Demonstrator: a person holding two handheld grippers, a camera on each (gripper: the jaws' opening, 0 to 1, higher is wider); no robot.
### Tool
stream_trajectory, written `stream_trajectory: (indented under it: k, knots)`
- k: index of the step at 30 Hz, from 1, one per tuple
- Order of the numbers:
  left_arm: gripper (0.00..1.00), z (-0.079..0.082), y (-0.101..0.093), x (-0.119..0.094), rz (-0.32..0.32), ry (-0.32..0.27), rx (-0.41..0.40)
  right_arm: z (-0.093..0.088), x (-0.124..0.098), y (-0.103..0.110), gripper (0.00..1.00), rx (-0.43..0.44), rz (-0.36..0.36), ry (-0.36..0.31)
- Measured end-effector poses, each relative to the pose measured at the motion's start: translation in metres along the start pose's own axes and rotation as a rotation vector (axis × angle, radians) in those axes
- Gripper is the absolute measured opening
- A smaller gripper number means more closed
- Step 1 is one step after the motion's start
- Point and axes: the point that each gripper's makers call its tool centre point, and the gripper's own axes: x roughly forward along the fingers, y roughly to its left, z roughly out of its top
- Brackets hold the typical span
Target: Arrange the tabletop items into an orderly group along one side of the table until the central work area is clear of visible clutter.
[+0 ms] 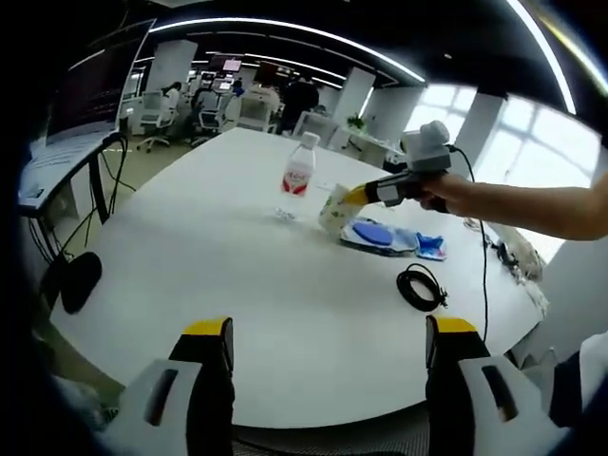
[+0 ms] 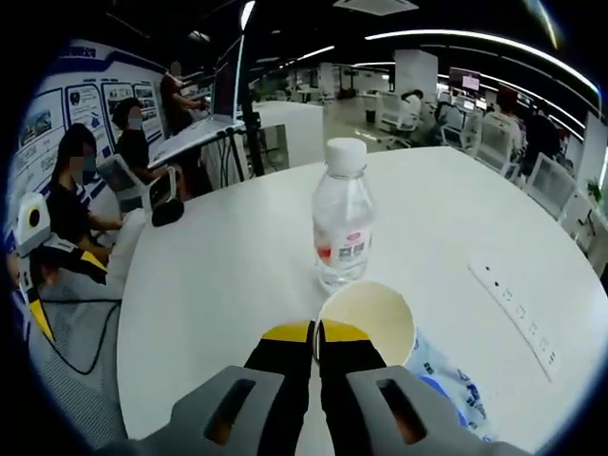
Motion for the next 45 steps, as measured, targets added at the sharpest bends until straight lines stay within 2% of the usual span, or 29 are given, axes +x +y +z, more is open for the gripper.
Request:
stream_trajectory:
  k: [3,14,24,35,45]
  knots:
    - [0.79,-0.001,0.001,0.002,-0.002,0.004,-0.003,-0.001,0.003,-0.003,0.00,0.018,-0.001,0.001]
    - [0.77,-0.001,0.003,0.005,0.000,-0.004,-0.023,0.001,0.009,-0.009,0.00,0.002,-0.008,0.011]
    - [0.77,-0.002,0.004,0.007,0.000,-0.003,-0.027,0.002,0.023,-0.011,0.00,-0.016,-0.002,0.034]
    - [0.77,0.002,0.010,0.005,0.020,-0.026,-0.060,0.005,0.034,-0.011,0.00,-0.083,-0.005,0.064]
    - [0.77,0.002,0.008,0.004,0.012,-0.024,-0.051,0.006,0.038,-0.011,0.00,-0.097,-0.006,0.079]
